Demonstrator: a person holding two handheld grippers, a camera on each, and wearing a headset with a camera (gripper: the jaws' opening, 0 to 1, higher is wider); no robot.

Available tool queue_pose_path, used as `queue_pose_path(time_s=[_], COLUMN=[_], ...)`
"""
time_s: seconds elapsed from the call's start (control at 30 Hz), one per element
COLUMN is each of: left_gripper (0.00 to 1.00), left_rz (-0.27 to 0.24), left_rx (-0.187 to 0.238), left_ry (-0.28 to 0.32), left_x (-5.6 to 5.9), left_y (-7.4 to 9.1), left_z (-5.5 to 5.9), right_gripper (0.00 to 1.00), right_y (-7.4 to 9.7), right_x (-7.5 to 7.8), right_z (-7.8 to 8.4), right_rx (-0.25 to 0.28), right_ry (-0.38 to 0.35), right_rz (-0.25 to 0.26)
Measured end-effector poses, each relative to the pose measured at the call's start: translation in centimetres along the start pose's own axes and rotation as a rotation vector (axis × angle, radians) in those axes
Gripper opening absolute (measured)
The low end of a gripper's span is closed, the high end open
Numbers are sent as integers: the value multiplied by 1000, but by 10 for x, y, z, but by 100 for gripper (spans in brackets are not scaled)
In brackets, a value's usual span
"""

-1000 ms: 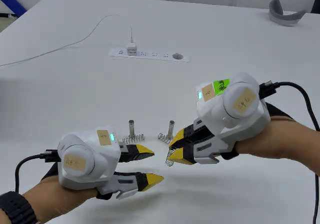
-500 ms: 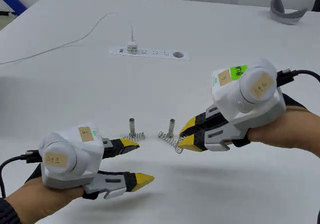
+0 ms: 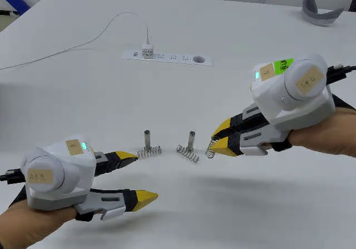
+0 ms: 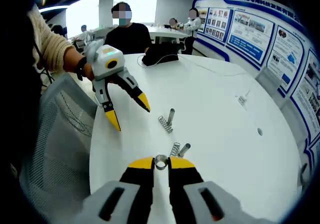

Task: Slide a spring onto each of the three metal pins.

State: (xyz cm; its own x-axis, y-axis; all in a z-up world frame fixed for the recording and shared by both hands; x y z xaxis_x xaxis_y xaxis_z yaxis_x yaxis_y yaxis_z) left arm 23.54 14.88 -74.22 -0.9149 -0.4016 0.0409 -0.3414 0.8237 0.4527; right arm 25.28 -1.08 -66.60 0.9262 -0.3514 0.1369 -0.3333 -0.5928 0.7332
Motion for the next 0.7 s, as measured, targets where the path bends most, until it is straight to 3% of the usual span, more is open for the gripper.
queue_pose_path(time_s=[0.7], left_gripper=[55], left_rz=[-46], left_rx=[-1], left_ry=[23], left_x=[-11], left_y=[10], left_z=[6], right_gripper=[12], right_y=[24], right_x=[39], right_z=[8], right_rx=[-20], right_ry=[-35], right_rz=[106])
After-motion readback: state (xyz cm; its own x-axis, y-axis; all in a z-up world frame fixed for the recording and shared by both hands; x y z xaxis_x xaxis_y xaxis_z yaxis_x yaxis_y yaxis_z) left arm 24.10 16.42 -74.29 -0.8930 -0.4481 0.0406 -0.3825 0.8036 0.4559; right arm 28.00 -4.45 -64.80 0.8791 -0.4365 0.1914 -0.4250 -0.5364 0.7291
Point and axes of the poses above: the centre of the closed fingertips' face, and the gripper's own axes: y roughly backward along the fingers, x roughly to its right, z roughly out of its underside, the point moved 4 cm from there along y, roughly backward along the fingers, and after that the axes turned 3 degrees about z, right-handed, at the moved point
